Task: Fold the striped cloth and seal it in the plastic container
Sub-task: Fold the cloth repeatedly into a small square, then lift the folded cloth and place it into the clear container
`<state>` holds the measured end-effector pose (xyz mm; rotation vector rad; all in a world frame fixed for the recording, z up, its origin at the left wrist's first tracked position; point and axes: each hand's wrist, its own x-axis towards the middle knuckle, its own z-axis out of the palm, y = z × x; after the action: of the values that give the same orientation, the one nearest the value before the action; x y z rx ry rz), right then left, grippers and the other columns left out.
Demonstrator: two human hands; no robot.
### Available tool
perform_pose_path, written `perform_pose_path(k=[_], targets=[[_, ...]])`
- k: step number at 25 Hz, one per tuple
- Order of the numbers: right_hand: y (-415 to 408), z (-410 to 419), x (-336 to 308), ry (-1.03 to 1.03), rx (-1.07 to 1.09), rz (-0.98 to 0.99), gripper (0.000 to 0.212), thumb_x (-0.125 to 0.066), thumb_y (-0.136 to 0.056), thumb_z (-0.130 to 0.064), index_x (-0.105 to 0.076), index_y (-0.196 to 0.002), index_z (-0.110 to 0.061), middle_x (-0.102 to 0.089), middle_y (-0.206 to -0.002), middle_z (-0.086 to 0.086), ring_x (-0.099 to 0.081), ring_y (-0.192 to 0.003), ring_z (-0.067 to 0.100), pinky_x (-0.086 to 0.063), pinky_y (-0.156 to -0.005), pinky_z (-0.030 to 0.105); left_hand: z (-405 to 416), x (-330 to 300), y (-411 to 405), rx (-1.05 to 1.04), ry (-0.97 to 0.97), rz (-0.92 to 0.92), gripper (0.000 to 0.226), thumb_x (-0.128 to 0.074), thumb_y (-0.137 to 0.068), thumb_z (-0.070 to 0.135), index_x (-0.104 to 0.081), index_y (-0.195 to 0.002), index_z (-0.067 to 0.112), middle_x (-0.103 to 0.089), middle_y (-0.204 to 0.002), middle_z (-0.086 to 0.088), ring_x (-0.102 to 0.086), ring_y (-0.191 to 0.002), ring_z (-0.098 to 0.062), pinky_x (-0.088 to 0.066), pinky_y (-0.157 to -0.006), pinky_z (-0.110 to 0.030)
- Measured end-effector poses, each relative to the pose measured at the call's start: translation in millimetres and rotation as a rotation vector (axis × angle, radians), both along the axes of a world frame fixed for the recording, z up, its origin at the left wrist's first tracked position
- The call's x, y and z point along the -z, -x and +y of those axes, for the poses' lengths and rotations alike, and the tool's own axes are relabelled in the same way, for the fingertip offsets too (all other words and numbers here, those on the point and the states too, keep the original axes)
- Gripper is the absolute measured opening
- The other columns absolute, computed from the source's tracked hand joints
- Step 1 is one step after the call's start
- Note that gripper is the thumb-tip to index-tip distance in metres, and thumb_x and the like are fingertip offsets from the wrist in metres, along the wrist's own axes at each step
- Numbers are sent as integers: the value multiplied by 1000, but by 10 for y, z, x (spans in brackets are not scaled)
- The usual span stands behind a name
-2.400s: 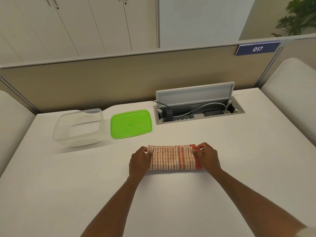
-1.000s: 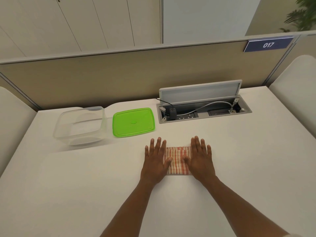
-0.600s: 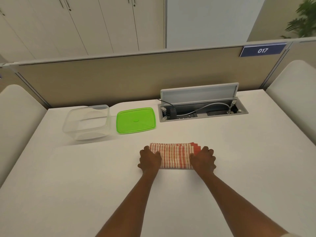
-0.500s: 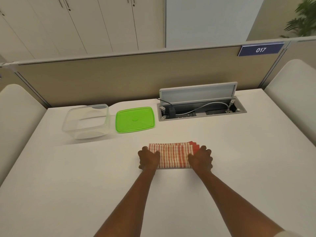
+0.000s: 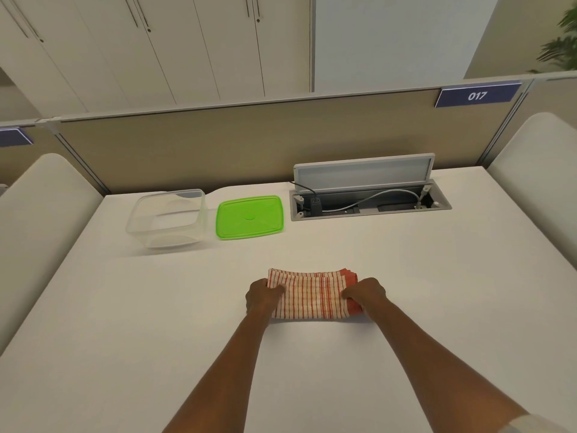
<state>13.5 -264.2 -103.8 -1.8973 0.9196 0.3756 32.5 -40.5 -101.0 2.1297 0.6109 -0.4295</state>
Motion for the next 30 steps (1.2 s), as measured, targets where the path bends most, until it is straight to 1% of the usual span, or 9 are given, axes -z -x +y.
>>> perform_pose_path(k=[6, 14, 16, 17, 19, 20, 25, 28, 30], targets=[[86, -14, -71, -162, -186, -78, 34, -72, -76, -10, -67, -110, -4, -71, -108, 13, -67, -101, 30, -55, -91, 46, 108, -74, 157, -25, -156, -180, 31, -57, -95, 29, -60, -120, 11, -66, -121, -9, -62, -110, -31, -51, -94, -42], [13, 194, -367, -186, -264, -127, 29, -71, -80, -6, -65, -108, -10, -70, -105, 10, -69, -93, 27, -60, -78, 47, 417, -347, 151, 8, -233, -322, 27, -58, -95, 28, -58, -116, 11, -68, -113, -13, -63, -103, -35, -45, -77, -33], [-36, 310, -443, -200, -286, -148, 29, -70, -80, -4, -65, -109, -11, -69, -105, 10, -69, -94, 28, -61, -76, 47, 589, -414, 132, 16, -138, -362, 28, -58, -95, 26, -58, -115, 7, -68, -110, -15, -64, -96, -36, -48, -73, -36], [-62, 368, -477, -218, -285, -156, 29, -70, -81, -3, -65, -109, -11, -69, -105, 10, -69, -94, 28, -61, -74, 45, 687, -448, 122, -7, -26, -379, 26, -59, -95, 25, -59, -112, 6, -68, -107, -17, -65, -86, -34, -50, -65, -36], [-113, 479, -513, -265, -287, -166, 30, -70, -81, -2, -65, -110, -10, -69, -107, 10, -70, -91, 26, -61, -67, 40, 889, -507, 107, -54, 148, -379, 21, -60, -94, 21, -60, -108, 6, -68, -98, -16, -60, -66, -21, -46, -46, -28], [-133, 545, -527, -287, -294, -168, 31, -70, -81, -2, -66, -111, -10, -70, -107, 10, -70, -90, 26, -61, -65, 39, 989, -523, 91, -67, 178, -379, 19, -61, -94, 20, -60, -107, 7, -68, -94, -13, -57, -61, -17, -43, -43, -26], [-354, 993, -619, -311, -301, -199, 30, -71, -81, -2, -67, -110, -11, -72, -101, 11, -71, -85, 26, -61, -71, 44, 1465, -620, -92, -114, 224, -405, 18, -64, -92, 18, -63, -105, 5, -67, -83, -8, -53, -56, -15, -40, -41, -25], [-607, 1353, -727, -309, -284, -242, 28, -72, -81, -4, -68, -107, -12, -71, -103, 13, -71, -87, 29, -61, -74, 49, 1851, -745, -315, -107, 196, -431, 20, -64, -92, 19, -63, -106, 5, -68, -88, -10, -55, -57, -17, -42, -42, -26], [-780, 1598, -812, -296, -291, -258, 25, -73, -81, -4, -68, -104, -12, -71, -104, 14, -71, -89, 31, -60, -75, 51, 2110, -837, -490, -84, 153, -429, 22, -63, -93, 22, -63, -109, 8, -70, -95, -8, -62, -66, -20, -47, -46, -27]])
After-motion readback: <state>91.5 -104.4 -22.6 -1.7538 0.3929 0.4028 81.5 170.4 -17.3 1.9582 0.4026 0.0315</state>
